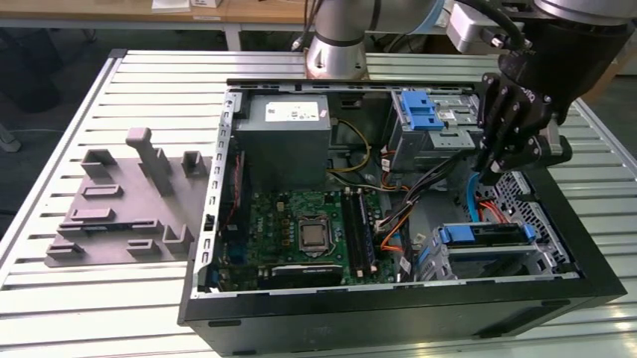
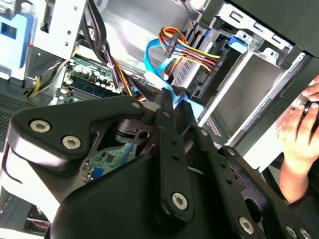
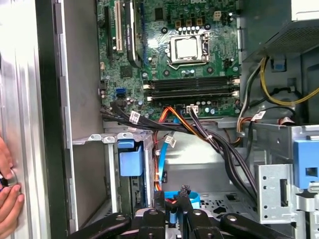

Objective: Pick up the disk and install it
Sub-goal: 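Insert the second disk wire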

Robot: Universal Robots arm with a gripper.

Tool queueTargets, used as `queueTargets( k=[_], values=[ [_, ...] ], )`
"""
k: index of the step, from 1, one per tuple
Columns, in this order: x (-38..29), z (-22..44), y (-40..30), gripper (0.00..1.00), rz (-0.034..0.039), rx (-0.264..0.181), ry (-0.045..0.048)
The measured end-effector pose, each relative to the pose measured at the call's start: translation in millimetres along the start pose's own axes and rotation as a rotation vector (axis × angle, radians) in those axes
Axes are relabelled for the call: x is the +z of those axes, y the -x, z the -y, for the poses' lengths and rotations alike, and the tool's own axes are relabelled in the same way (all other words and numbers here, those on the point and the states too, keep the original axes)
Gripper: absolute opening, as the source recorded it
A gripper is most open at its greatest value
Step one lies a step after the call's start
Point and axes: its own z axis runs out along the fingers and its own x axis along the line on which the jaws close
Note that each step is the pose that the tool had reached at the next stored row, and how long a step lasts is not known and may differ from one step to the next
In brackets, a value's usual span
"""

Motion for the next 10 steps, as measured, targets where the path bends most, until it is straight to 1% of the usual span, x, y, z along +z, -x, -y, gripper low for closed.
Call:
queueTargets(
  k=[3, 5, 7, 10],
  values=[
    [1.8, 0.5, 0.2, 0.25, -0.0131, 0.0, -0.001],
    [2.7, 0.7, 0.3, 0.25, -0.0188, 0.0, -0.0015],
    [4.2, 0.9, 0.4, 0.25, -0.0213, 0.0, -0.0018],
    [7.1, 1.4, 0.5, 0.25, -0.0215, 0.0, -0.0019]
  ],
)
